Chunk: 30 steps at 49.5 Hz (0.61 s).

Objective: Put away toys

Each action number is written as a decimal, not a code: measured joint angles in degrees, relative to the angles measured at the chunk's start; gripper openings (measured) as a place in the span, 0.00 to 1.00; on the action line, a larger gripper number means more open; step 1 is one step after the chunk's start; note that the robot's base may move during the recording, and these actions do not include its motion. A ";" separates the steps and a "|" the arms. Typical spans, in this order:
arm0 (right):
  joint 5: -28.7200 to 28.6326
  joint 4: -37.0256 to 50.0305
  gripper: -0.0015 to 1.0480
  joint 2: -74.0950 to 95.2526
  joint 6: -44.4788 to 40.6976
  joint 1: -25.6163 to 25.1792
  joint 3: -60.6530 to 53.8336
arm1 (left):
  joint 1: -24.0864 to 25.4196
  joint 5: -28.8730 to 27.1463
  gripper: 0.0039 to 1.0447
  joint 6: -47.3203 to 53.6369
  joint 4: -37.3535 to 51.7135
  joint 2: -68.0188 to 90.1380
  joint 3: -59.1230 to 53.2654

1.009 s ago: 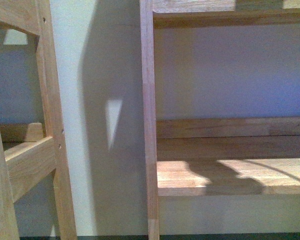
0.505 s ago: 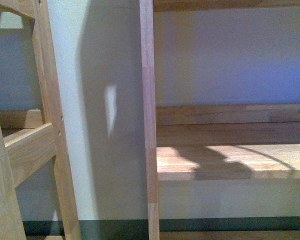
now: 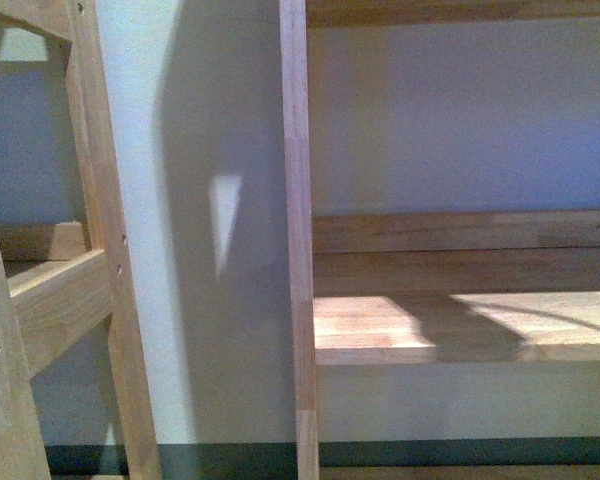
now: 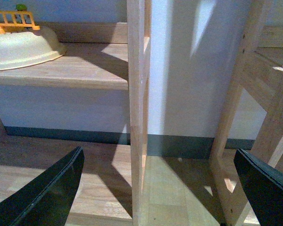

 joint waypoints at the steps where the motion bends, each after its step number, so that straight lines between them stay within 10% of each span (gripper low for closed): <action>1: 0.07 0.37 0.94 -1.14 -0.48 -0.22 -0.94 | 0.00 0.00 0.94 0.00 0.00 0.00 0.00; 30: -4.00 2.99 0.94 -44.48 -10.95 -8.98 -40.48 | 0.00 0.00 0.94 0.00 0.00 0.00 0.00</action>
